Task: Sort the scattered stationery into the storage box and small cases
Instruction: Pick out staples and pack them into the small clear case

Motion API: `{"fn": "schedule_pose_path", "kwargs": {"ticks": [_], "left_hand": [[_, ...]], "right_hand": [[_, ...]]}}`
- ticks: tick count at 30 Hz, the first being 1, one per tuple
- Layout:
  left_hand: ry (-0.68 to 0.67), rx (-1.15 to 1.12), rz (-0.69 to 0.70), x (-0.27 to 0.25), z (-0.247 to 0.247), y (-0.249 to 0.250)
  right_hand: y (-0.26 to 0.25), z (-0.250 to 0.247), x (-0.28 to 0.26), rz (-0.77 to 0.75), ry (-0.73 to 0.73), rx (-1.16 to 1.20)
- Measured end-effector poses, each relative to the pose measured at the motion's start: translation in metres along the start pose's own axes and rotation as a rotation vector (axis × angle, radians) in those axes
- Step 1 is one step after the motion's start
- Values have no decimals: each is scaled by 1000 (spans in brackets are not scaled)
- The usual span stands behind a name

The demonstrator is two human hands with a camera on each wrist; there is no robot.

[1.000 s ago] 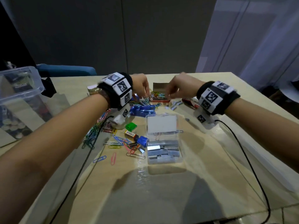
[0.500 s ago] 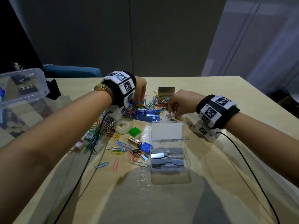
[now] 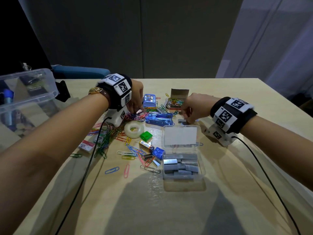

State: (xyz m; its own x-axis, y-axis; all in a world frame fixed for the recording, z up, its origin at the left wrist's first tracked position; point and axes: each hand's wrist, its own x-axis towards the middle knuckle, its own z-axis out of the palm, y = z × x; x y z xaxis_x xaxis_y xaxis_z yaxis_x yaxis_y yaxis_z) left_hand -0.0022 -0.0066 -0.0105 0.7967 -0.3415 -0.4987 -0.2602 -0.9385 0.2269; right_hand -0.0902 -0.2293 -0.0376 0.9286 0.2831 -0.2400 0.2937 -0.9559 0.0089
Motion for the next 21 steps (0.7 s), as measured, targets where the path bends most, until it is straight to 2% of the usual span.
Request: {"fn": "schedule_pose_path", "kwargs": {"ticks": [2, 4, 5, 9, 13, 16, 18, 21], "left_hand": [[80, -32, 5, 2, -1, -2], [233, 20, 15, 5, -3, -2], [262, 40, 14, 4, -4, -1], [129, 64, -30, 6, -1, -3], [111, 193, -15, 26, 4, -15], [29, 22, 90, 7, 6, -11], [73, -151, 141, 0, 0, -15], [192, -323, 148, -5, -9, -24]], "right_hand": [[2, 0, -1, -3, -42, 16], [4, 0, -1, -1, -30, 20], [5, 0, -1, -4, -13, 26], [1, 2, 1, -38, -11, 74], [-5, 2, 2, -74, -17, 106], [-4, 1, -1, -75, -33, 80], [1, -4, -5, -49, 40, 107], [15, -20, -16, 51, 198, 298]]}}
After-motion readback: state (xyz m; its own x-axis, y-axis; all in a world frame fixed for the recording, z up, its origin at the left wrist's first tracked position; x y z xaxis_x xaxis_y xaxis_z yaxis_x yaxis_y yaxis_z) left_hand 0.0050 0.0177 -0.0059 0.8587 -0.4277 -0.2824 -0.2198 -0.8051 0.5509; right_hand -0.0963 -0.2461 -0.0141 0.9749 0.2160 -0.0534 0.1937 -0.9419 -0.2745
